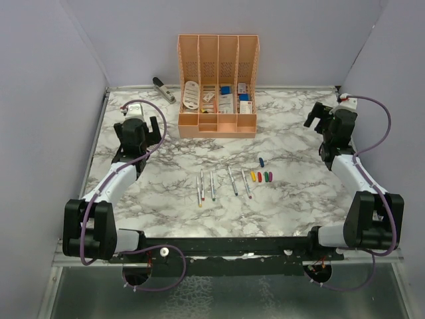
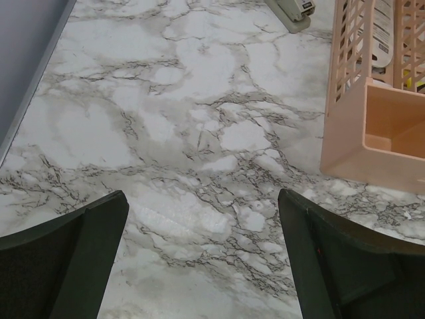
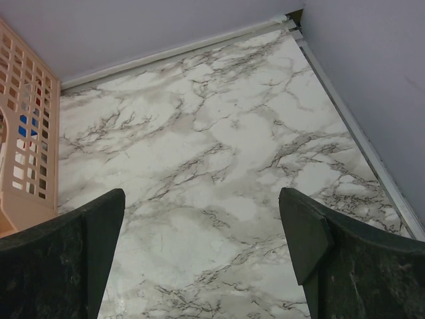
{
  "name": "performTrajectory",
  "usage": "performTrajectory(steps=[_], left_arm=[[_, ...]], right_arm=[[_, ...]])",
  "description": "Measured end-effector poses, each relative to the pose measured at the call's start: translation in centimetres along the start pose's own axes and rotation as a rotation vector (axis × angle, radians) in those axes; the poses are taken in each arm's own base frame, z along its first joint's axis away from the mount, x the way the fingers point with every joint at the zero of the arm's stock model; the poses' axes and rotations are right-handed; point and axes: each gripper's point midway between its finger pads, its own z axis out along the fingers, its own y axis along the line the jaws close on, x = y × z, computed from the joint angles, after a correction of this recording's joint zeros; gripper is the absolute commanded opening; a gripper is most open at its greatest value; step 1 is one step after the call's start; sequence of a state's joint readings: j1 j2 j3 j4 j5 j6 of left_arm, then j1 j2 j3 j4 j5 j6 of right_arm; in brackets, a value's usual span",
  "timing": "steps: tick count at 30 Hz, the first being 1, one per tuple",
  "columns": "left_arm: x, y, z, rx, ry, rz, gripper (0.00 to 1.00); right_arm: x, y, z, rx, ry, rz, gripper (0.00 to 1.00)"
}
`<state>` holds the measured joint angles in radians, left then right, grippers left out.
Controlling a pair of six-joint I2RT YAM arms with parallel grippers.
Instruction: Insert the pens into the pen caps
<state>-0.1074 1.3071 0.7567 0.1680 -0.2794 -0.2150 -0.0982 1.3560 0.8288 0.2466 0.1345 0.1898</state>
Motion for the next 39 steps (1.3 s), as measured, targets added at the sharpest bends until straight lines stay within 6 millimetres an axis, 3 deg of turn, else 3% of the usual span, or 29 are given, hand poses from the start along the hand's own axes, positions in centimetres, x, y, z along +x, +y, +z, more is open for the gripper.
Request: performTrajectory(steps=[7, 13, 19, 25, 31, 39], left_arm=[[-0.1, -1.5, -0.5, 0.082, 0.004, 0.041, 0.99], [0.7, -2.8, -1.0, 0.123, 0.035, 0.066, 0.99], [1.0, -4.4, -1.7, 0.172, 0.047, 0.05, 0.99], [1.3, -5.6, -2.3, 0.225, 0.071, -0.006, 0.99], [1.7, -5.9, -2.9, 0.232, 0.089, -0.068, 0.99], [1.6, -5.5, -4.5, 0.236, 0.068, -0.123, 0.99]], right_arm=[[0.2, 0.5, -0.1, -0.024, 0.01, -0.001, 1.0], [1.0, 2.3, -0.4, -0.058, 0.034, -0.017, 0.96], [2.6, 7.3, -1.7, -0.168, 0.076, -0.067, 0.91], [3.8, 11.8, -4.2, -0.279, 0.116, -0.108, 0.73], [5.3, 15.6, -7.2, -0.383, 0.166, -0.138, 0.62], [9.4, 21.6, -11.8, -0.546, 0.269, -0.223, 0.54]])
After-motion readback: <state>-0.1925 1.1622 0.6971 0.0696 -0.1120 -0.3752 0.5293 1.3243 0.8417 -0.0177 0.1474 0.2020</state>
